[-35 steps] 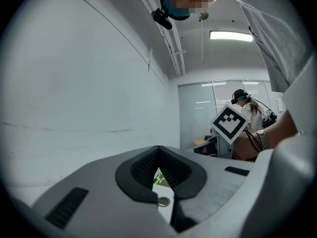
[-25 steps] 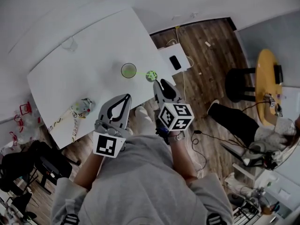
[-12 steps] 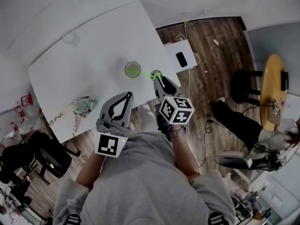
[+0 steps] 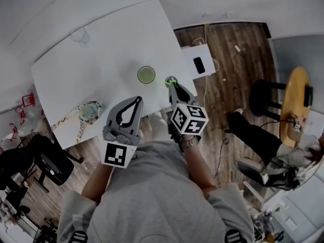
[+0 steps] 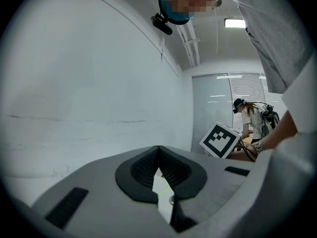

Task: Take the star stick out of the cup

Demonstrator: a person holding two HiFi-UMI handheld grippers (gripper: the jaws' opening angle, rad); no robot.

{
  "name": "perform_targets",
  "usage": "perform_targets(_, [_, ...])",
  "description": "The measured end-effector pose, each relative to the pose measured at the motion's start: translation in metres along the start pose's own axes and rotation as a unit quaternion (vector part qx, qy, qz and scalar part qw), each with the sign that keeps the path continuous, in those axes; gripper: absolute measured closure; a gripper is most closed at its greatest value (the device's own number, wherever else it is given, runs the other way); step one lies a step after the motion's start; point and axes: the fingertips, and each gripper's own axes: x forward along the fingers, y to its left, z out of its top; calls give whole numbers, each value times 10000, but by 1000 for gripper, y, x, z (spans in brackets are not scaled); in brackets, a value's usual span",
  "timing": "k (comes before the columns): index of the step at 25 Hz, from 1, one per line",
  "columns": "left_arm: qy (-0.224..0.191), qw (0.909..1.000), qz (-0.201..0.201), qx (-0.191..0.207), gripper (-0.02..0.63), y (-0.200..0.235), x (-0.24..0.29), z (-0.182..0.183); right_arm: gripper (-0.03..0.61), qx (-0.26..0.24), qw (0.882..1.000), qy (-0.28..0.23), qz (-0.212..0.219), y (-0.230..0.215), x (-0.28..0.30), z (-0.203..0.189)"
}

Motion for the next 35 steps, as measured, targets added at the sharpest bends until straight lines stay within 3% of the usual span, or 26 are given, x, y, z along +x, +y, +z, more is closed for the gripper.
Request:
perform_targets(15, [-111, 9991, 389, -150, 583, 0, -17, 1, 532, -441, 9986, 26, 289, 24, 1, 4])
perform_targets(19, [-204, 9974, 570, -393, 584, 5, -22, 2, 534, -721, 9968, 24, 332, 30, 2, 9])
perform_targets(35, [-371, 9913, 1200, -391, 583, 37, -59, 1, 534, -1757, 9837, 15, 375, 62, 2, 12])
